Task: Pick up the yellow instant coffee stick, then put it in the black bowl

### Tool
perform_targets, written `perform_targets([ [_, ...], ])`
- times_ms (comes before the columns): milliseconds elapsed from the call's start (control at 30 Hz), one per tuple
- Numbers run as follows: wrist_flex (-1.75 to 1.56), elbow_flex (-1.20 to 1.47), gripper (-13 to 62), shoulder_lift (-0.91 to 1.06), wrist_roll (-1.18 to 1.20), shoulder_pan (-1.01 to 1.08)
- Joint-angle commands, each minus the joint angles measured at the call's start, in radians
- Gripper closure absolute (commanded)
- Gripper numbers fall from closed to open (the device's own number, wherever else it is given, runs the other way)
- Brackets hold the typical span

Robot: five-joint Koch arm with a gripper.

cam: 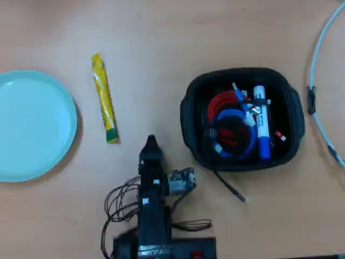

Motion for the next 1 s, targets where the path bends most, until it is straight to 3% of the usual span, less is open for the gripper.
perform_targets([
  [0, 0.026, 0.109, 5.4, 0.104, 0.023, 0.018],
  [533, 0.032, 0.066, 5.5, 0.104, 0.026, 0.014],
  [967, 0.328, -0.327, 5.5, 0.089, 0.018, -0.104],
])
